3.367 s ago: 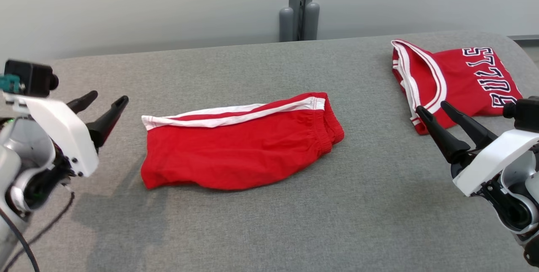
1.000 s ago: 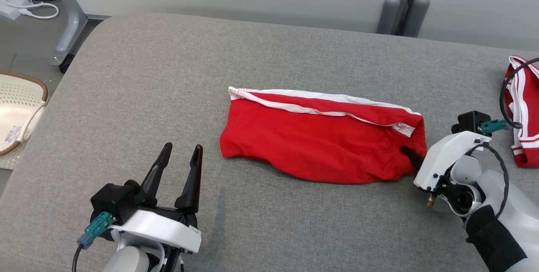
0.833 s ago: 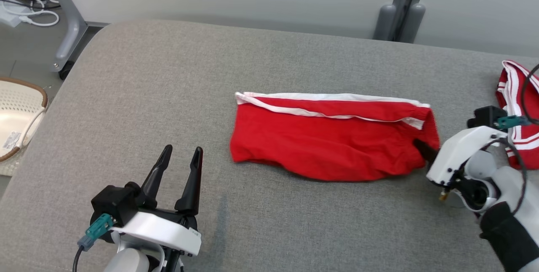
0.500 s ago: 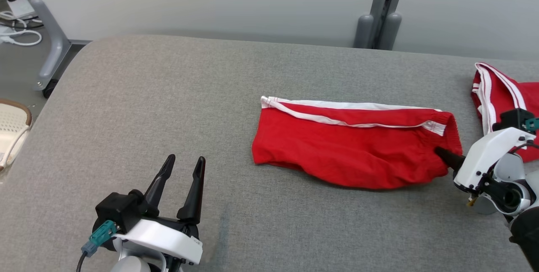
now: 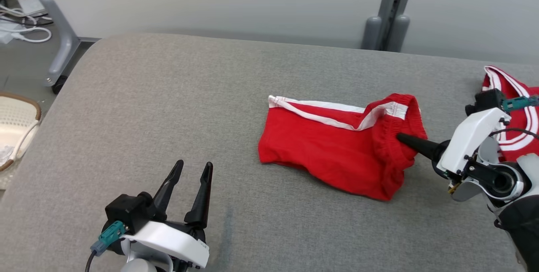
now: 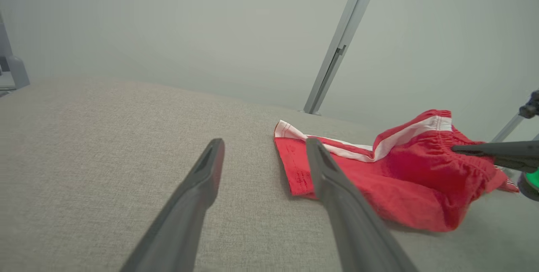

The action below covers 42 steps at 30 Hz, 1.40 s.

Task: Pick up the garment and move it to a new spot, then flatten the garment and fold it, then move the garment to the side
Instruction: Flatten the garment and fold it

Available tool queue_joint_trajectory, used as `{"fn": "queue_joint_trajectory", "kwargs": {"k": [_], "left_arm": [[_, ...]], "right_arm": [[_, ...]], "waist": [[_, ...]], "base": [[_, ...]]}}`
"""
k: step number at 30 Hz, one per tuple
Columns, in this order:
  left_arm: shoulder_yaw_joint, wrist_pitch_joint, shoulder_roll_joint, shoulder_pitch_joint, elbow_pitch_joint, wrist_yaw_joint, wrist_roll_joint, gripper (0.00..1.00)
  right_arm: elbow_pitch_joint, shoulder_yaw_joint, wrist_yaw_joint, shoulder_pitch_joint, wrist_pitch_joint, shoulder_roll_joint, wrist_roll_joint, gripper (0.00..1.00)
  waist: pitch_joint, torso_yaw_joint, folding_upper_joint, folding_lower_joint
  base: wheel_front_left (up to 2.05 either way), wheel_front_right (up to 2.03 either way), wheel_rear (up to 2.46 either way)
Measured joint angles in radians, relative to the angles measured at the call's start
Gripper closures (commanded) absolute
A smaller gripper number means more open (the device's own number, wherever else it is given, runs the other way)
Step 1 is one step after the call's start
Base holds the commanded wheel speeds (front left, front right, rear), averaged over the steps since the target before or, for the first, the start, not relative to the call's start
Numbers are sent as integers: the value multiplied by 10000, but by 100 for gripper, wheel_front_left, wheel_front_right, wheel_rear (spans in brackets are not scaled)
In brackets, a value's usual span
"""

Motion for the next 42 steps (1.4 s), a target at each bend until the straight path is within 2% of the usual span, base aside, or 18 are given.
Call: {"fn": "queue_joint_trajectory", "kwargs": {"k": [7, 18, 27, 28, 29, 30, 31, 32, 39, 42], "left_arm": [[-90, -40, -169, -143, 244, -69, -27, 0], [-105, -128, -362, -373, 639, -205, -84, 0], [-65, -174, -453, -416, 798, -280, -81, 0], [-52, -180, -456, -417, 805, -280, -79, 0], [-36, -182, -454, -418, 815, -282, -79, 0], [-31, -188, -456, -425, 819, -291, -75, 0], [-27, -190, -458, -436, 823, -291, -63, 0], [-19, -190, -458, -457, 828, -293, -58, 0], [13, -197, -477, -579, 895, -355, -2, 0], [25, -205, -468, -574, 918, -364, -2, 0]], "right_arm": [[98, -198, 0, -384, 63, 709, 94, 100], [1680, -267, -2, -1408, -33, 1563, -301, 100], [2715, -232, -2, -1986, -500, 1939, -765, 100], [2778, -238, -2, -2009, -514, 1996, -756, 85], [2780, -234, -2, -2011, -525, 2063, -734, 62], [2775, -219, -2, -2011, -554, 2123, -734, 51], [2746, -184, -2, -2011, -600, 2157, -736, 11], [2688, -186, -2, -2011, -742, 2174, -734, 0], [1120, -405, -2, -1601, -1498, 2332, 142, 0], [382, -405, -2, -1262, -1737, 1998, 366, 0]], "waist": [[154, 547, 0, 0], [488, 1431, 0, 0], [631, 1660, 0, 0], [642, 1654, -1, 0], [654, 1644, 0, 0], [663, 1633, -1, 0], [670, 1621, 0, 0], [676, 1605, 0, 0], [576, 1457, -1, 0], [457, 1372, 0, 0]], "base": [[0, 0, 0], [0, 0, 0], [0, 0, 0], [0, 0, 0], [0, 0, 0], [0, 0, 0], [0, 0, 0], [0, 0, 0], [0, 0, 0], [0, 0, 0]]}}
